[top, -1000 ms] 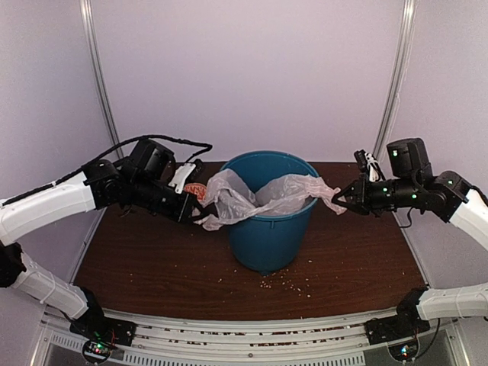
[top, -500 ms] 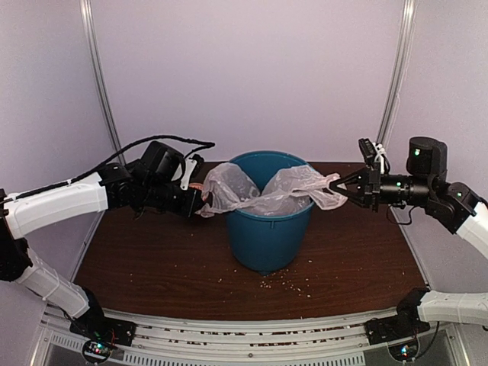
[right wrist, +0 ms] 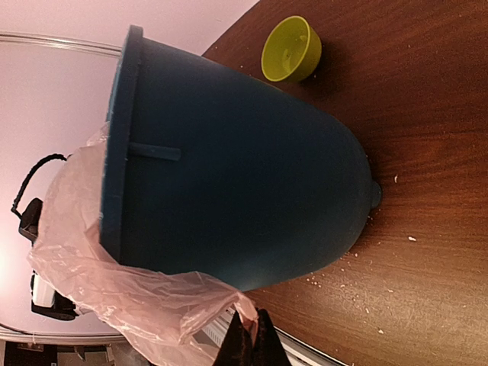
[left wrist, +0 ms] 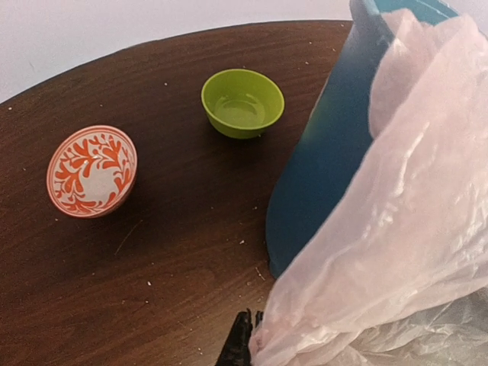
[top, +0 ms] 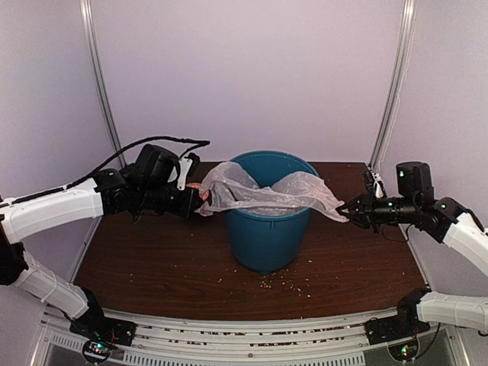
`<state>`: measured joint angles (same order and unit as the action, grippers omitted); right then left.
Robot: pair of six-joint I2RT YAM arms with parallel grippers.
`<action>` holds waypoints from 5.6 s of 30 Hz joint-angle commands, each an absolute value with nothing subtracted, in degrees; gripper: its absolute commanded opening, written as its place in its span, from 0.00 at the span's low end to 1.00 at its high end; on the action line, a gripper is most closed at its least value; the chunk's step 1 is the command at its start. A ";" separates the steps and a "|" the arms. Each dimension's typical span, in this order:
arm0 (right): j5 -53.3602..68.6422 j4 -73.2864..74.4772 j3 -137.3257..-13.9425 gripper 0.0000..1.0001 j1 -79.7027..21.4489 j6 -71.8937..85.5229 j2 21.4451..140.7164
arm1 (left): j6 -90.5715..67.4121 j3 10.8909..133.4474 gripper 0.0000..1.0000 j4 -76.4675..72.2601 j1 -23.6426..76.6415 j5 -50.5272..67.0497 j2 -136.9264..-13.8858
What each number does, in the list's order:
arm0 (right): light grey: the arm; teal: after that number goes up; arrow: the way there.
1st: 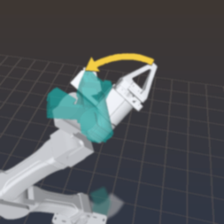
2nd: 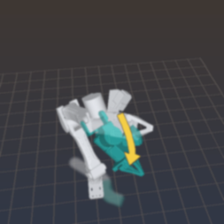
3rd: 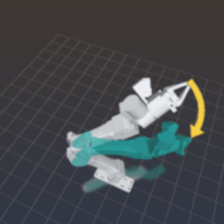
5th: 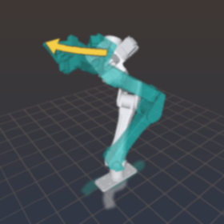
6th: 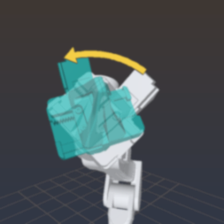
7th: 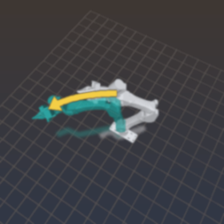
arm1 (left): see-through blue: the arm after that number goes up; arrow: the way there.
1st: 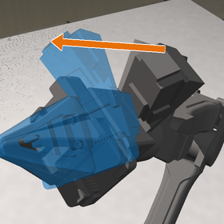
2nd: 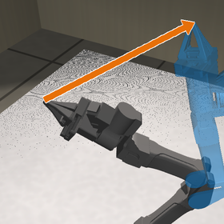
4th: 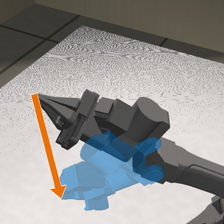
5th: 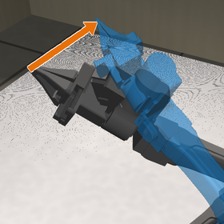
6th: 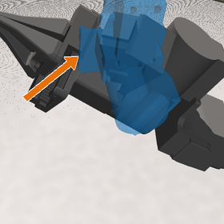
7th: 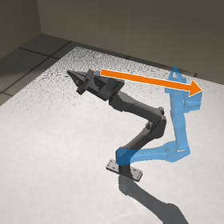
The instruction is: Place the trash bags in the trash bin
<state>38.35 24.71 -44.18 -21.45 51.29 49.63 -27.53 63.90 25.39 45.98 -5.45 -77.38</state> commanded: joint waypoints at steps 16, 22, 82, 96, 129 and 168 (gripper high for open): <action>38.18 34.80 -38.25 0.00 -21.17 42.58 48.57 | -33.82 52.19 0.00 17.29 53.79 -4.73 -76.98; 33.20 44.33 -43.77 0.00 -21.17 36.65 49.90 | -32.53 53.95 0.00 19.43 53.84 -9.87 -77.66; 23.45 47.63 -59.94 0.70 -37.25 17.86 56.36 | -1.63 67.16 0.71 35.42 58.10 -14.13 -62.14; 12.28 48.45 -61.70 0.66 -38.94 17.32 55.90 | -0.25 69.26 0.79 28.55 58.39 -9.21 -66.85; 10.31 43.18 -83.50 0.00 -32.68 20.60 71.61 | -4.44 84.13 0.00 21.63 49.23 -20.65 -86.79; 37.45 26.90 -70.11 0.00 -22.24 29.94 89.25 | -22.65 82.56 0.00 13.64 38.24 13.15 -103.03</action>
<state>33.30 26.48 -71.22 -22.24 28.67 87.64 -20.08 82.76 16.29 38.54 9.32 -102.35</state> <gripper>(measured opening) 0.004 0.002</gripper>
